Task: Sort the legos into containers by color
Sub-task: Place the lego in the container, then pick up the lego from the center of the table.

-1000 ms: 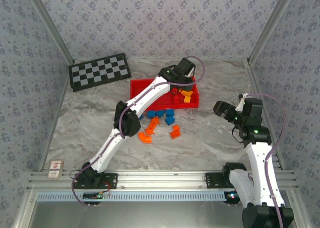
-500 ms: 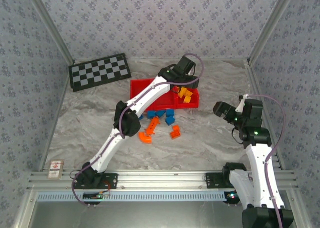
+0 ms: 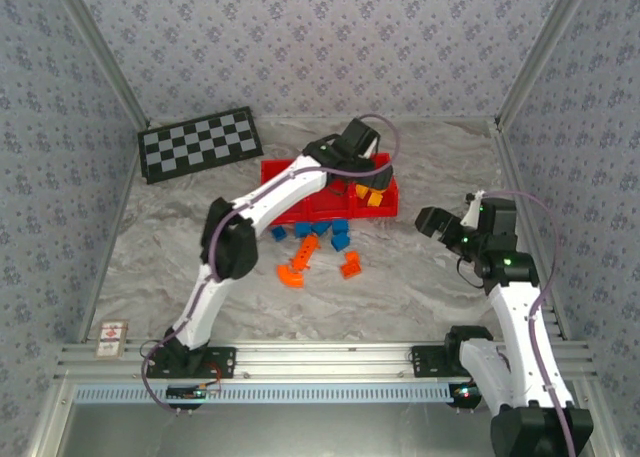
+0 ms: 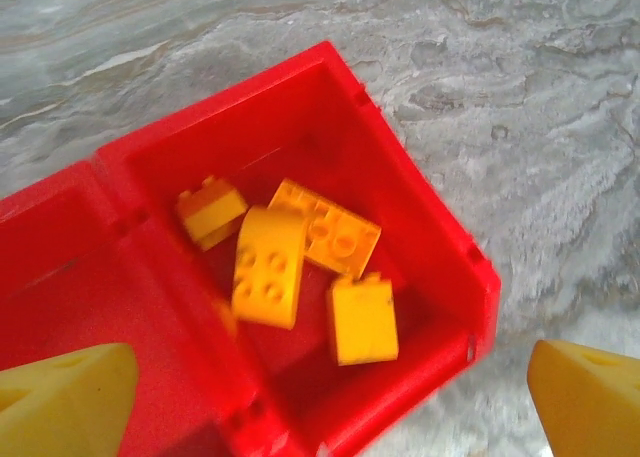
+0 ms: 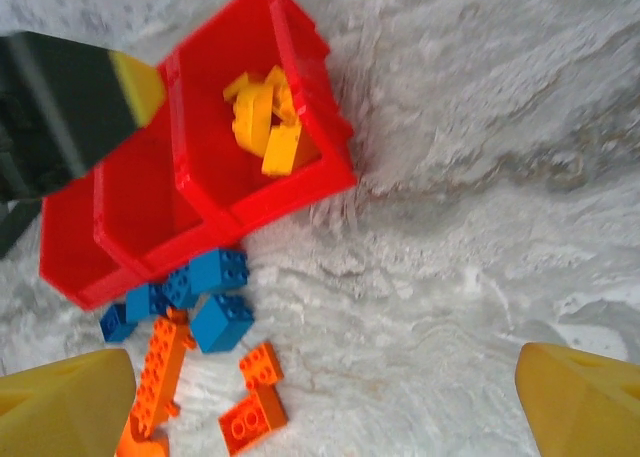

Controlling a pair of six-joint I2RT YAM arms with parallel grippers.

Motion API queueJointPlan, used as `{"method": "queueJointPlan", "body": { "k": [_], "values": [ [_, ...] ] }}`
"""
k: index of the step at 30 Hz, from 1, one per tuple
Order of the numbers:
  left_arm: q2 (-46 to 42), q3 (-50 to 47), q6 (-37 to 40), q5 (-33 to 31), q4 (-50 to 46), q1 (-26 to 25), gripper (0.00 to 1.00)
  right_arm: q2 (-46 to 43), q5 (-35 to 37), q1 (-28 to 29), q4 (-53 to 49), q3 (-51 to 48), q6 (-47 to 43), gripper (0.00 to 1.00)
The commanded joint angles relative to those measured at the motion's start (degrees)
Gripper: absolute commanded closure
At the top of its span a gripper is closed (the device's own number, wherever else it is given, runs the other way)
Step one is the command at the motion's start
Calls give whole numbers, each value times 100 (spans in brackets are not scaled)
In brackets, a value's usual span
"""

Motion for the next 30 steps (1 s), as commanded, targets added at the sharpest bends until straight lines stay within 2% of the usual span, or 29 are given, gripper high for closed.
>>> {"method": "queueJointPlan", "body": {
  "k": [1, 5, 8, 12, 14, 17, 20, 25, 30],
  "values": [
    [-1383, -1397, 166, -207, 1187, 86, 0, 237, 64, 479, -279, 152, 114, 0],
    [-2787, -3301, 63, -259, 1735, 236, 0, 790, 768, 1477, -324, 277, 262, 0],
    [-3818, -4532, 61, -429, 1782, 274, 0, 1283, 1388, 2175, -269, 342, 574, 0],
    [-5243, -5844, -129, -707, 1465, 273, 0, 1889, 2266, 2914, -186, 356, 1615, 0],
    [-5930, -6322, -278, -836, 1175, 278, 0, 1979, 2734, 3264, -137, 319, 2455, 0],
    [-6909, -6895, -529, -986, 773, 278, 0, 1919, 3475, 3935, 456, -41, 3613, 0],
    [-7693, -7238, -708, -1011, 381, 276, 0, 2444, 3594, 4255, 491, 90, 4288, 0],
    [-8442, -7446, -880, -1231, -426, 278, 0, 3532, 3534, 4793, 1017, 491, 4443, 0],
    [-8849, -7708, -932, -1470, -754, 282, 0, 4367, 3714, 5223, 926, 914, 4784, 3]
  ]
}}
